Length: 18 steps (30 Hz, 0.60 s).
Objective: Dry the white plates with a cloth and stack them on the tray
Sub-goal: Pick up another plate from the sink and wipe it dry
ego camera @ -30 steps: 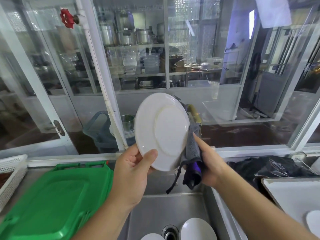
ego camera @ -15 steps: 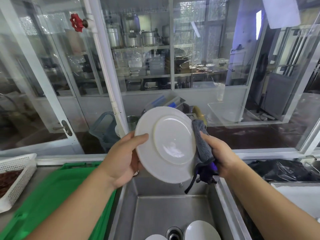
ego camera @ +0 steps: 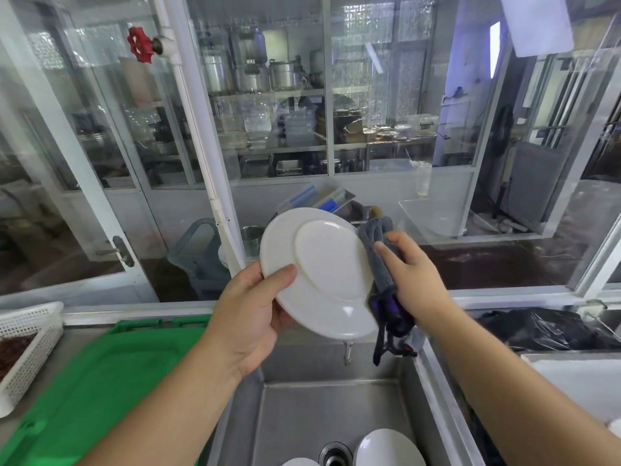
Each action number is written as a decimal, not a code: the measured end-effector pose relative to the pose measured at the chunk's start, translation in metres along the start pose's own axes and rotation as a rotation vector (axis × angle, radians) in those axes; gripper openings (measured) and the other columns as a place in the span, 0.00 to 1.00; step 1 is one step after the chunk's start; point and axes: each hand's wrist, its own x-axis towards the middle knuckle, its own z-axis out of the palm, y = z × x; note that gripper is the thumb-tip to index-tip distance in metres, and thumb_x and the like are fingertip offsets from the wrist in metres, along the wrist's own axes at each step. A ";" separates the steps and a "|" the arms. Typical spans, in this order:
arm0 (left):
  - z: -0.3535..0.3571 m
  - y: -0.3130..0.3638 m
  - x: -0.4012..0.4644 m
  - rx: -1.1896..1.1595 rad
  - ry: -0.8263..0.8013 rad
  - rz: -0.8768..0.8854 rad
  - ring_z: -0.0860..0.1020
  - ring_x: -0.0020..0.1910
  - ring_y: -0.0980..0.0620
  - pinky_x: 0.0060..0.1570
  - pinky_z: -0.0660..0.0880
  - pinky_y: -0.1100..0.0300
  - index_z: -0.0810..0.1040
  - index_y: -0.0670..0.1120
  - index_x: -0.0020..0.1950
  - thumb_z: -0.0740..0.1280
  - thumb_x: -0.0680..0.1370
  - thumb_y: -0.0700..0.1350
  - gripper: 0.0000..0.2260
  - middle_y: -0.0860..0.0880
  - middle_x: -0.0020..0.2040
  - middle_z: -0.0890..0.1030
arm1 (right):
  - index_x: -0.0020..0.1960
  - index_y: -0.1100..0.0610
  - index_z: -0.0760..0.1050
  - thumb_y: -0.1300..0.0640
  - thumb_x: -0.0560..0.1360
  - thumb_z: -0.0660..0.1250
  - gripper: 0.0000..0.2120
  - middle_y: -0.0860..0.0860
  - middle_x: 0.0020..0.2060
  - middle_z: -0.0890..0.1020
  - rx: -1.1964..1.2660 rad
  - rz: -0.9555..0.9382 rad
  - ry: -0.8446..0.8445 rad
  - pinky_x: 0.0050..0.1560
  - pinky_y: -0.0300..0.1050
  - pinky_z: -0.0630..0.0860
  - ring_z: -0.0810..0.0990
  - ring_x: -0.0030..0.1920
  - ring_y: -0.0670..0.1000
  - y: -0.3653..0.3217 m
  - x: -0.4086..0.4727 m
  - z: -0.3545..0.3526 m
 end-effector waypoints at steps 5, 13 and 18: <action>0.010 -0.006 0.000 -0.024 0.101 0.087 0.87 0.47 0.52 0.37 0.82 0.60 0.88 0.48 0.49 0.70 0.77 0.38 0.08 0.46 0.52 0.88 | 0.59 0.46 0.78 0.47 0.84 0.65 0.07 0.50 0.55 0.81 -0.063 0.001 0.072 0.60 0.49 0.75 0.79 0.56 0.46 0.006 -0.028 0.016; 0.028 -0.018 0.007 0.016 0.240 0.202 0.87 0.53 0.47 0.44 0.84 0.55 0.83 0.45 0.60 0.65 0.83 0.37 0.09 0.45 0.55 0.88 | 0.55 0.42 0.74 0.47 0.79 0.69 0.07 0.42 0.53 0.74 -0.217 -0.201 0.119 0.51 0.20 0.64 0.72 0.52 0.29 -0.014 -0.082 0.051; 0.030 -0.028 0.006 0.106 0.251 0.248 0.86 0.55 0.45 0.54 0.82 0.50 0.87 0.51 0.53 0.66 0.84 0.39 0.11 0.45 0.53 0.88 | 0.57 0.47 0.77 0.43 0.77 0.67 0.12 0.43 0.52 0.76 -0.353 -0.443 0.092 0.43 0.39 0.76 0.78 0.47 0.48 -0.038 -0.088 0.059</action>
